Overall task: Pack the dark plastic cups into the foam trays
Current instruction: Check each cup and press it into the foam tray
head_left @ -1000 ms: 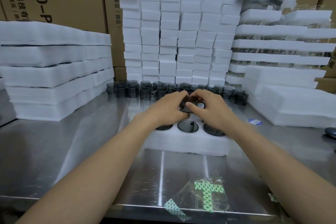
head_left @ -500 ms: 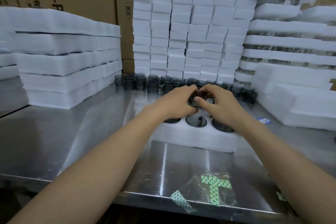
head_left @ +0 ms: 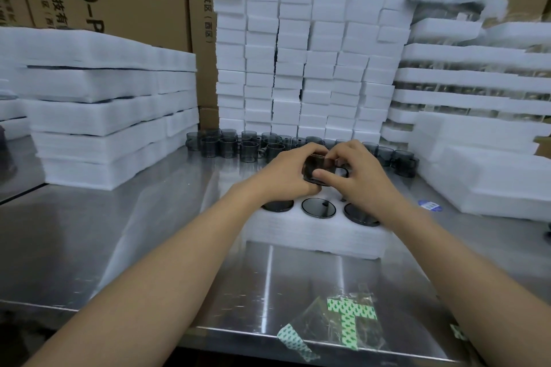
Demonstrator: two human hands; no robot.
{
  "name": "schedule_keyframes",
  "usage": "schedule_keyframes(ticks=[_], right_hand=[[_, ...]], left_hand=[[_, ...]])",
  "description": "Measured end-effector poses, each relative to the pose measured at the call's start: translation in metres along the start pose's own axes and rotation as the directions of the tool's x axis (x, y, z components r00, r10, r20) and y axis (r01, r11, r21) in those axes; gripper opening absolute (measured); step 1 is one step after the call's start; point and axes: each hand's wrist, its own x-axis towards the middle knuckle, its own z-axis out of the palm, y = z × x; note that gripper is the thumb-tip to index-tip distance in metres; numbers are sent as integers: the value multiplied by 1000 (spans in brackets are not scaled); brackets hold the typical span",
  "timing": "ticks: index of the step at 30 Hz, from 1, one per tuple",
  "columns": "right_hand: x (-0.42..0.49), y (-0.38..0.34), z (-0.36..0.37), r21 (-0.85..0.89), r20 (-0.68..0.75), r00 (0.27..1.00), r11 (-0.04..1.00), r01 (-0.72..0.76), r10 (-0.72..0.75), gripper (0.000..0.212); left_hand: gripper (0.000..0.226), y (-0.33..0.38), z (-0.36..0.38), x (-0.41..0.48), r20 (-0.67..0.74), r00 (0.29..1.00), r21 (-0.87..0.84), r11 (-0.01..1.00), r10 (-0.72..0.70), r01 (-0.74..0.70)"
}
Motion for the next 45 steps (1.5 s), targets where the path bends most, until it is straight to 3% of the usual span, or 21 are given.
schedule_keyframes(ticks=[10,14,18,24,28,30,36,40,45], right_hand=[[-3,-6,-3,41,79,988,989,-139,135,23],[-2,-8,-6,336,73,978,919,-208,194,28],[2,5,-9,573,-17,923,760,-307,385,35],[2,31,-14,398,-200,862,843,-362,465,41],[0,45,-19,217,-258,850,885,-412,459,42],[-2,48,-20,165,-256,863,899,-405,436,42],[4,33,-26,211,-211,957,965,-155,199,34],[1,17,-20,234,-72,976,955,-185,206,38],[-4,-3,-16,252,-56,983,955,-156,175,40]], left_hand=[[63,-1,-2,2,19,997,-120,990,-70,72],[62,0,-10,3,65,991,-296,947,-113,128],[39,-4,-18,6,-2,966,-436,870,-257,230],[31,-22,-22,7,-122,932,-260,917,-342,302],[37,-28,-19,2,87,925,-172,909,-369,379],[36,-30,-16,0,173,907,-121,905,-385,407],[26,-32,-19,2,165,909,-137,904,-382,404],[19,-34,-27,2,177,904,-126,903,-388,412],[28,-23,-27,1,112,970,-76,971,-216,225]])
